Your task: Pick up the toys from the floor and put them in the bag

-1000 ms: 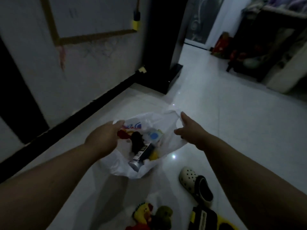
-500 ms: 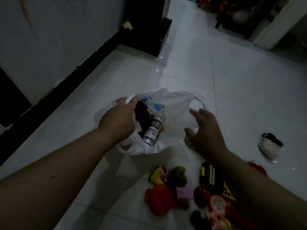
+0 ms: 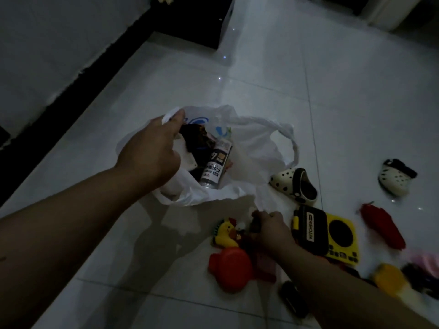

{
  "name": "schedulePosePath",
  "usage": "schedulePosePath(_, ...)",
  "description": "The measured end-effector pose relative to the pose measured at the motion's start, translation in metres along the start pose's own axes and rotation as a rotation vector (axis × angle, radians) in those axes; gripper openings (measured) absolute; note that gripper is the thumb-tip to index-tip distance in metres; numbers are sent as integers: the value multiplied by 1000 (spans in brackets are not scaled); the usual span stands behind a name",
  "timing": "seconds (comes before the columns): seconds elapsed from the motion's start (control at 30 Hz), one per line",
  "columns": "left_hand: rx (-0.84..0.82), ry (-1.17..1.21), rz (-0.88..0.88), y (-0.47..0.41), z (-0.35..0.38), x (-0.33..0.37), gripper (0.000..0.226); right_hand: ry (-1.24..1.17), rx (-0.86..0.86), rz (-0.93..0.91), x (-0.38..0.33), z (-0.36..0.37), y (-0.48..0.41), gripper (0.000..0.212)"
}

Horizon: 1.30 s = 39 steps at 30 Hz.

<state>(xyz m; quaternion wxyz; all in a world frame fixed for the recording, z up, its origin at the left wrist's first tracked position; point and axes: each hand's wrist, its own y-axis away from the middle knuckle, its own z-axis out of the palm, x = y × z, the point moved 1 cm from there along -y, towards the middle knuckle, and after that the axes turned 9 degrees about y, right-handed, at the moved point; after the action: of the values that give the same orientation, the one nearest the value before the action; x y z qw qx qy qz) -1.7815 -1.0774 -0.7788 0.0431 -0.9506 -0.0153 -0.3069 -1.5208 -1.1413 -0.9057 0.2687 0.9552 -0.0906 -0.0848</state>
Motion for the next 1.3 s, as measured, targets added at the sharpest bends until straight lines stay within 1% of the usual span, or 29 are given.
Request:
schedulePosePath(0.1,-6,-3,14,-3,1,0,77,-99,142,-62,-3,-19,6,57)
schedulePosePath(0.13,-9,-2,16,-4,1,-1,77,-117,147,-107,-4,-26,13,55)
schedulePosePath(0.2,-5,5,22,-6,0,0,77,-72,44,-216,-10,-35,33,52)
schedulePosePath(0.27,-5,13,19,-6,-1,0,77,112,-108,-268,-18,-32,52,50)
schedulePosePath(0.3,-7,15,15,-5,-1,0,77,261,-154,-284,-21,-25,58,54)
schedulePosePath(0.37,-17,18,13,-1,-3,0,76,567,-183,-338,-26,-5,61,67)
schedulePosePath(0.4,-20,22,16,1,-3,0,76,671,-178,-360,-28,6,60,71)
schedulePosePath(0.43,-19,26,24,3,-4,-1,76,730,-158,-368,-30,15,59,72)
schedulePosePath(0.5,-13,23,43,7,-5,-3,75,756,-103,-362,-36,24,56,68)
schedulePosePath(0.57,-18,5,46,9,-8,-5,75,795,-115,-327,-43,20,56,64)
schedulePosePath(0.6,-26,1,38,10,-9,-6,75,773,-147,-305,-46,15,57,62)
schedulePosePath(0.63,-33,1,33,11,-10,-7,75,687,-188,-268,-47,8,57,62)
schedulePosePath(0.67,-33,-1,32,11,-11,-6,76,536,-232,-218,-50,-6,59,61)
schedulePosePath(0.7,-33,0,31,11,-12,-6,76,297,-280,-172,-52,-23,61,60)
schedulePosePath(0.73,-31,4,28,12,-13,-6,76,-18,-325,-133,-54,-44,65,53)
schedulePosePath(0.77,-25,7,28,11,-13,-5,75,-363,-380,-108,-57,-65,69,37)
schedulePosePath(0.8,-19,5,29,11,-14,-4,75,-683,-395,-85,-61,-85,69,25)
schedulePosePath(0.83,-18,0,28,11,-14,-2,75,-933,-363,-38,-64,-102,63,20)
schedulePosePath(0.87,-20,-4,25,11,-13,0,75,-1129,-312,20,-67,-115,56,20)
schedulePosePath(0.93,-27,-4,18,11,-12,4,75,-1336,-236,94,-81,-133,34,23)
schedulePosePath(1.0,-31,-4,2,12,-12,8,76,-1393,-244,70,-100,-139,13,29)
schedulePosePath(1.03,-32,-4,-3,11,-13,9,77,-1381,-259,48,-108,-139,5,30)
schedulePosePath(1.07,-38,-4,-3,11,-14,10,78,-1350,-265,26,-115,-141,2,27)
schedulePosePath(1.13,-57,-9,6,11,-15,12,79,-1234,-241,-5,-118,-142,3,19)
schedulePosePath(1.17,-67,-12,10,12,-15,12,79,-1165,-226,-6,-114,-142,5,21)
schedulePosePath(1.23,-77,-15,5,13,-16,13,80,-992,-168,29,-95,-136,13,23)
schedulePosePath(1.3,-77,-11,-14,13,-17,14,82,-816,-83,50,-63,-122,22,20)
